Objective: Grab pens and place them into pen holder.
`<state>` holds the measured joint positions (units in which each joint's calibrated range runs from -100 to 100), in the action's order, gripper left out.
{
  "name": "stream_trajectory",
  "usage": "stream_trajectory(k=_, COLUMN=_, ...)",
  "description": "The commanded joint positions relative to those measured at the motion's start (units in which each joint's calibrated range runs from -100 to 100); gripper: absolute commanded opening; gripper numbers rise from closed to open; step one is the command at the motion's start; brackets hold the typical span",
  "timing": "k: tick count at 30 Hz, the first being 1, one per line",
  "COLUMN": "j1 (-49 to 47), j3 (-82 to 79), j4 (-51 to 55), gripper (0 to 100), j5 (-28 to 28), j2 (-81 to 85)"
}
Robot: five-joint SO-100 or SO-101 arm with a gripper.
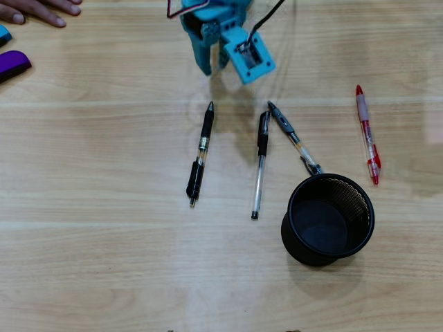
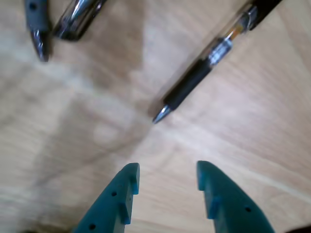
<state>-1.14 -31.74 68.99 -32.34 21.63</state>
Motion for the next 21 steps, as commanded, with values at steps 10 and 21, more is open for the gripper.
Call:
stream_trajectory(k=10, j1=1.06, j3=95.89, j4=29.12, gripper=25, j5=-14.39, j2=-68.12)
stream_trajectory(k=21, j1=5.82, j3=94.26, j4=29.20, gripper=14, j5=-14.29, j2=-82.66)
